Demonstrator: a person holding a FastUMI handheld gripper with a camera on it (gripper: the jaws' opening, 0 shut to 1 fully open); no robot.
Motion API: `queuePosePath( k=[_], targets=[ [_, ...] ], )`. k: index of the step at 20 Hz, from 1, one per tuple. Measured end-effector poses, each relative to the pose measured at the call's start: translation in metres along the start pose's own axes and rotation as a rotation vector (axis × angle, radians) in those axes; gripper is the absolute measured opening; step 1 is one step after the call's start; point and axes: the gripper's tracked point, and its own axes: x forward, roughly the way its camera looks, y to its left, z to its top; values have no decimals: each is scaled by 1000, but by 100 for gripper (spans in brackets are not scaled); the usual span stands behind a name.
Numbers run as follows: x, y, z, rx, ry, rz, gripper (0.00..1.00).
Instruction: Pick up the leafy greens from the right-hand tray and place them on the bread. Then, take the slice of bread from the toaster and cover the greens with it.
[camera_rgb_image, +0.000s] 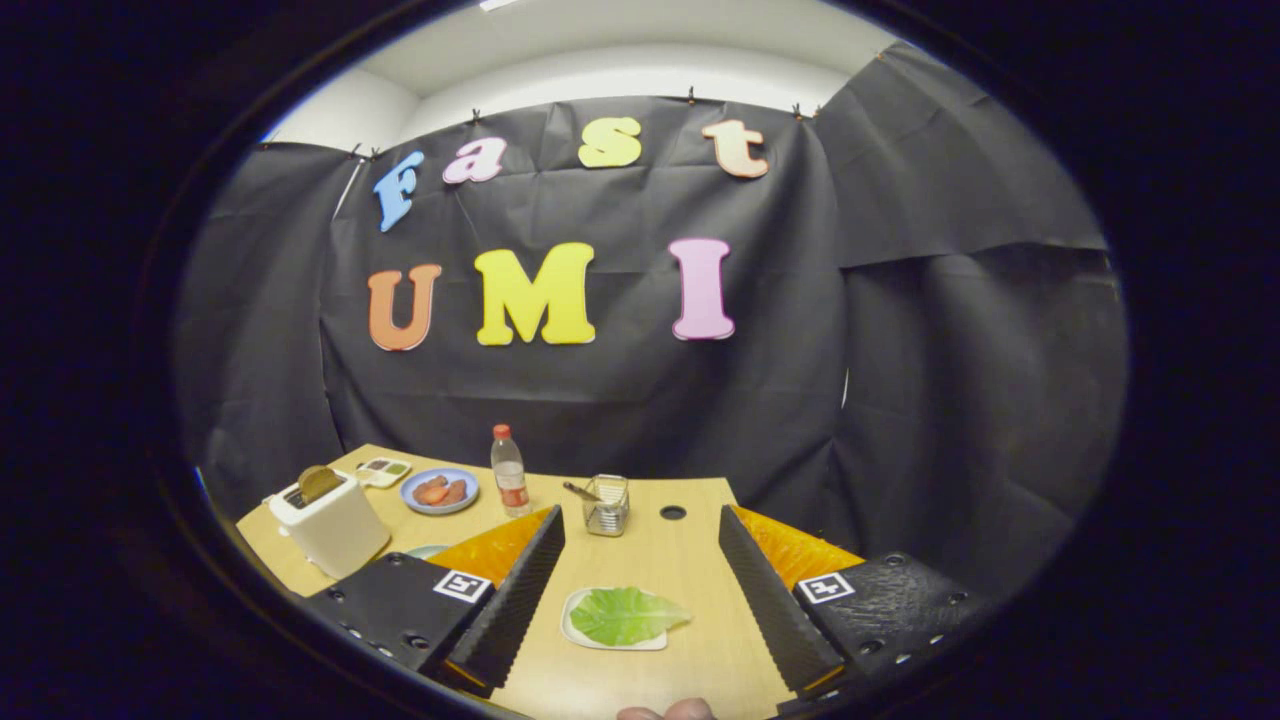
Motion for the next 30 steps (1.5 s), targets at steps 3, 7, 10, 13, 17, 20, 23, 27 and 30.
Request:
queuePosePath(
  k=[3, 7, 10, 13, 17, 20, 23, 27, 30],
  targets=[
    [30, -12, -47, 2, 73, 13, 95],
    [80, -27, -122, 8, 182, 19, 95],
    [118, -32, -171, 10, 258, 15, 95],
    [145, -35, -206, 0, 310, 15, 95],
    [164, -38, -236, -10, 379, 5, 96],
    [171, -36, -247, 3, 409, 4, 96],
    [174, -31, -253, 14, 429, 7, 85],
    [174, -30, -255, 24, 450, -9, 58],
    [175, -32, -252, 32, 455, -26, 39]
  ],
)
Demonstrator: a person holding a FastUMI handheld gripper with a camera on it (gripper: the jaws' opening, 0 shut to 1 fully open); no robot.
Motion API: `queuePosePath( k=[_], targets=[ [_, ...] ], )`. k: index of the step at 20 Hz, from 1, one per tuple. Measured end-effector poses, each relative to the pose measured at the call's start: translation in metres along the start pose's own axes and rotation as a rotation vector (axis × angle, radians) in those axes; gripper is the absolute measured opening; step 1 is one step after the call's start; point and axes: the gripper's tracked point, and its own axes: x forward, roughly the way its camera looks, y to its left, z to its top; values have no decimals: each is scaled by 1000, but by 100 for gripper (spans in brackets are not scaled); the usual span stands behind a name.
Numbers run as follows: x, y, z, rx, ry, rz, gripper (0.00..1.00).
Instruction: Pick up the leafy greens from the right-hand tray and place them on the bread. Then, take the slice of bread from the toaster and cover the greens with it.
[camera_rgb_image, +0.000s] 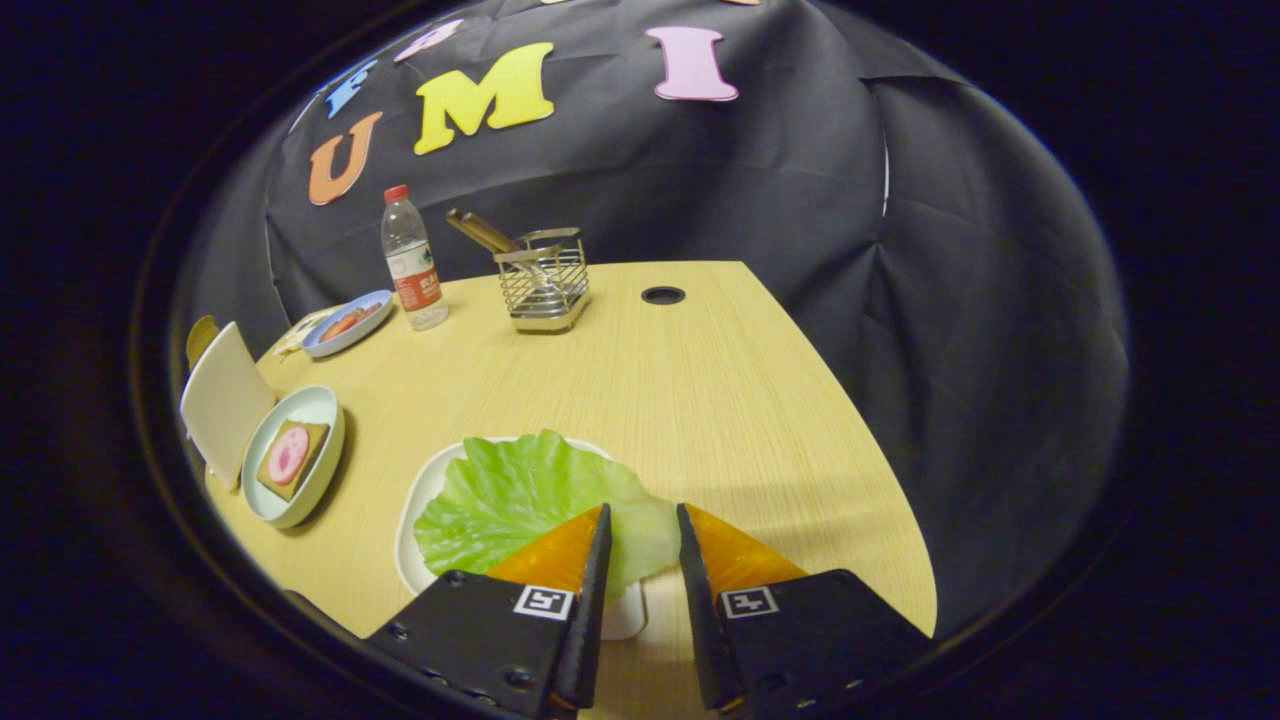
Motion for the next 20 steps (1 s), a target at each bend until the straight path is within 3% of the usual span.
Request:
queuePosePath(
  k=[3, 6, 16, 20],
  targets=[
    [-6, -4, 7, -3, -18, -24, 7],
    [-18, -2, 12, 20, -26, -17, 0],
    [-93, 36, 76, 84, -109, 61, 0],
    [-127, 76, 99, 71, -139, 88, 0]
  ],
)
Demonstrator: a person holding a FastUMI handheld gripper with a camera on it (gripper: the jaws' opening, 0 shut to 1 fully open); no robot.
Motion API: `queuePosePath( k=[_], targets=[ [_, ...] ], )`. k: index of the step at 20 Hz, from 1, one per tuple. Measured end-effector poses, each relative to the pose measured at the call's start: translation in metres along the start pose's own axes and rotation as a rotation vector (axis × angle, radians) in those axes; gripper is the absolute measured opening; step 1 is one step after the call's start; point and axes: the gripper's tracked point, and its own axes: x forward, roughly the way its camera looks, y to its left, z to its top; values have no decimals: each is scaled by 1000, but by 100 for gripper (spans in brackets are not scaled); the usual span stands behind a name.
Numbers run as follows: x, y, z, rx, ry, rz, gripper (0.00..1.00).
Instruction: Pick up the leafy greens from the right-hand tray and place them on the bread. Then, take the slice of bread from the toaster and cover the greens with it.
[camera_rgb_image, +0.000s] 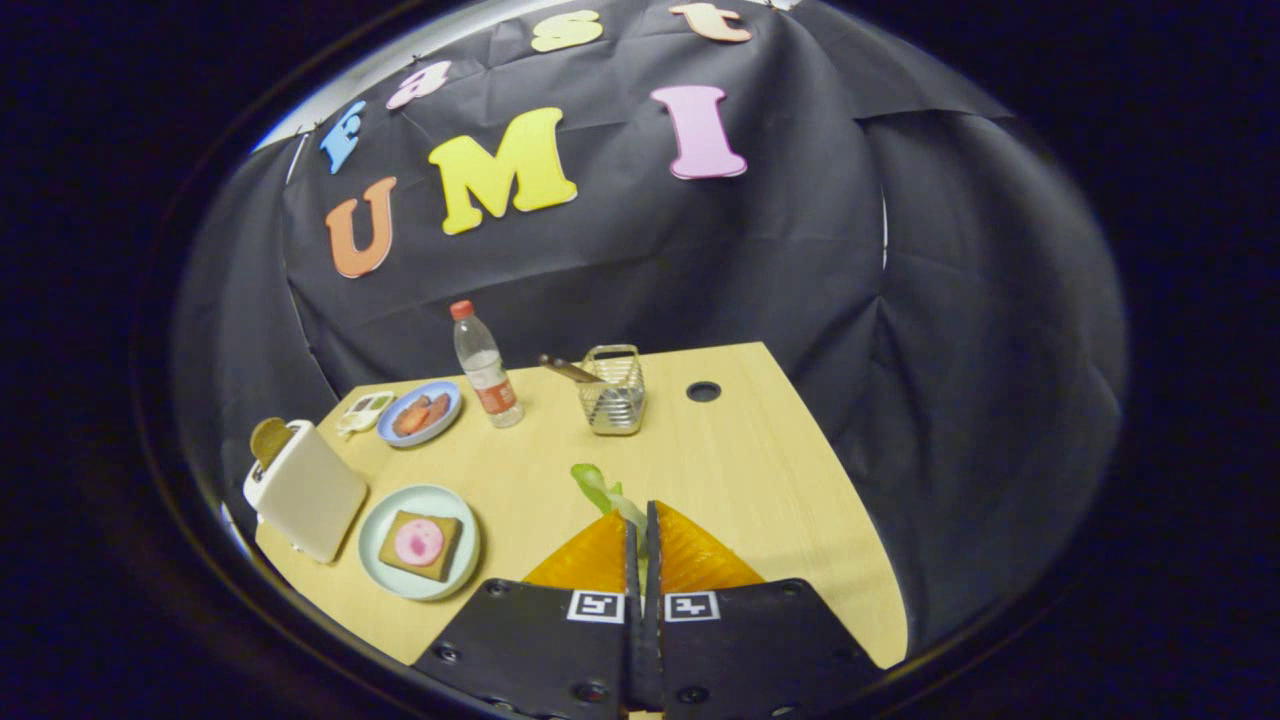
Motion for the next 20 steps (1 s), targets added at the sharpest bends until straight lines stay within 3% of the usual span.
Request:
queuePosePath(
  k=[5, 11, 16, 20],
  targets=[
    [-20, 105, 4, -1, 2, 59, 0],
    [-5, 239, -27, 60, 85, 113, 0],
    [21, 303, -64, 170, 181, 125, 0],
    [46, 304, -88, 241, 247, 97, 0]
  ],
)
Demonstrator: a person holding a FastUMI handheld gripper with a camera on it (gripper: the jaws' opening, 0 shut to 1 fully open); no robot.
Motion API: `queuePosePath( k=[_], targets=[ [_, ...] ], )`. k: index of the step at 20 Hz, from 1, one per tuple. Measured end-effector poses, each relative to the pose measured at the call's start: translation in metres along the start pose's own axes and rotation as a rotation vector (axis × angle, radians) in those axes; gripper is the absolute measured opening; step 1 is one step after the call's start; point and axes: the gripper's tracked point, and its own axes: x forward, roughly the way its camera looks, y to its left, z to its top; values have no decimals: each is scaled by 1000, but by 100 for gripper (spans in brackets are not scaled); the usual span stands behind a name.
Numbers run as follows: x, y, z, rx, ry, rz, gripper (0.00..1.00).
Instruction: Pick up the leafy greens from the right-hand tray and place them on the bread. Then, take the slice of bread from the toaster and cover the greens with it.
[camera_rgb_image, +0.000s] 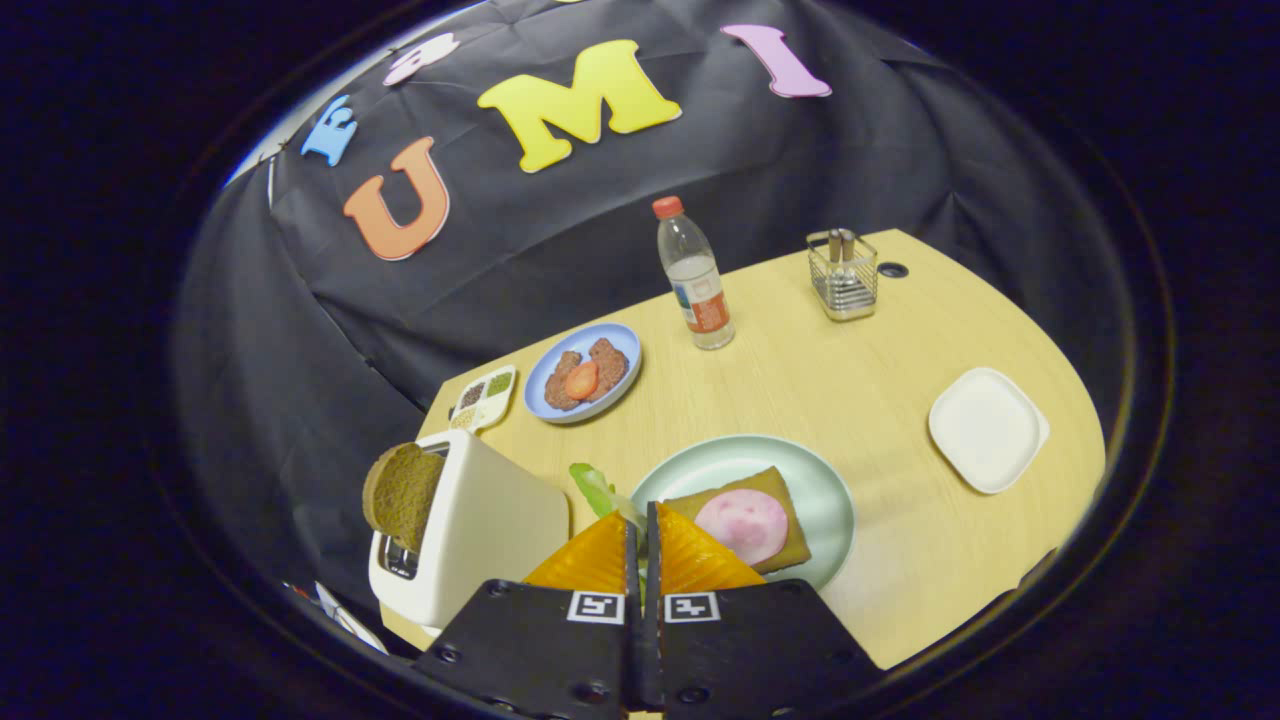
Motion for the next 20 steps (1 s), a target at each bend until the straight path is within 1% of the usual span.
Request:
queuePosePath(
  k=[2, 4, 5, 6, 7, 8, 9, 10, 11, 12, 13, 17, 20],
  targets=[
    [8, -10, -2, 29, 17, -15, 0],
    [11, -31, 0, 28, 21, -59, 0],
    [12, -38, 4, 18, 11, -71, 1],
    [15, -46, 8, -10, 0, -88, 6],
    [14, -54, 9, -43, -6, -98, 8],
    [16, -58, 9, -70, -5, -102, 6],
    [20, -63, 11, -90, -6, -105, 16],
    [20, -65, 15, -106, -11, -105, 18],
    [20, -69, 18, -122, -16, -105, 33],
    [18, -70, 22, -130, -24, -101, 36],
    [16, -70, 27, -144, -35, -96, 51],
    [1, -72, 44, -184, -78, -87, 73],
    [-26, -65, 60, -224, -144, -84, 86]
  ],
)
